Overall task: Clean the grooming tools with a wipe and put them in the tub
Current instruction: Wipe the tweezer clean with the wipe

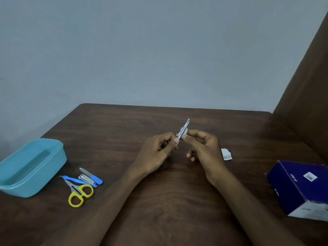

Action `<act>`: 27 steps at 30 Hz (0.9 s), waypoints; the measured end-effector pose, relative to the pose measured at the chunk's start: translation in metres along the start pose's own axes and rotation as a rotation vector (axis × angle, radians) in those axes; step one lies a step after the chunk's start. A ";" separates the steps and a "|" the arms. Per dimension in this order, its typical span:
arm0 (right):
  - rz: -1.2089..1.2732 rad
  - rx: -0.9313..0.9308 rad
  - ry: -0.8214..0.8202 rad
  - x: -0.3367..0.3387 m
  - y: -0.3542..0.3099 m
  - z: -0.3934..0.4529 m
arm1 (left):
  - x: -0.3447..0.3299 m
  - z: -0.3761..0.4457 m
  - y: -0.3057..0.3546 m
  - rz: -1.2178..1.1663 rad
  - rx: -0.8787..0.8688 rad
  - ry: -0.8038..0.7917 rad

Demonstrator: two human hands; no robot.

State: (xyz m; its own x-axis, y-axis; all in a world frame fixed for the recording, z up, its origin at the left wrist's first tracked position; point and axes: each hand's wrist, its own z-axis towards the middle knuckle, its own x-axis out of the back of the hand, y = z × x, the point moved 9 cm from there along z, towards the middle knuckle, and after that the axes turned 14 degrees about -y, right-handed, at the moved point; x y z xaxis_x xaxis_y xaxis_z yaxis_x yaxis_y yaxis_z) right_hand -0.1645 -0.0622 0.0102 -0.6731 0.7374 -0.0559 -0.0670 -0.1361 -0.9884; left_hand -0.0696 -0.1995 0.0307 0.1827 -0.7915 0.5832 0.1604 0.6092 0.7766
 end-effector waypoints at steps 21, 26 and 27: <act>-0.074 0.044 -0.078 -0.009 -0.003 0.002 | 0.007 -0.002 -0.003 0.027 0.019 0.143; -0.150 0.058 0.036 0.005 -0.006 0.000 | 0.014 -0.007 -0.012 -0.107 0.122 0.208; -0.193 0.060 0.028 0.006 -0.006 0.000 | 0.016 -0.007 -0.014 -0.150 0.134 0.227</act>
State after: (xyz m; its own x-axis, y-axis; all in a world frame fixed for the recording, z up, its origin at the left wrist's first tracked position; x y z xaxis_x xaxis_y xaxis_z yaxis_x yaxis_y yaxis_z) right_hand -0.1679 -0.0573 0.0158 -0.6225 0.7719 0.1291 -0.2370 -0.0288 -0.9711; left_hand -0.0619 -0.2203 0.0267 0.3814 -0.8318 0.4033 0.0753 0.4627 0.8833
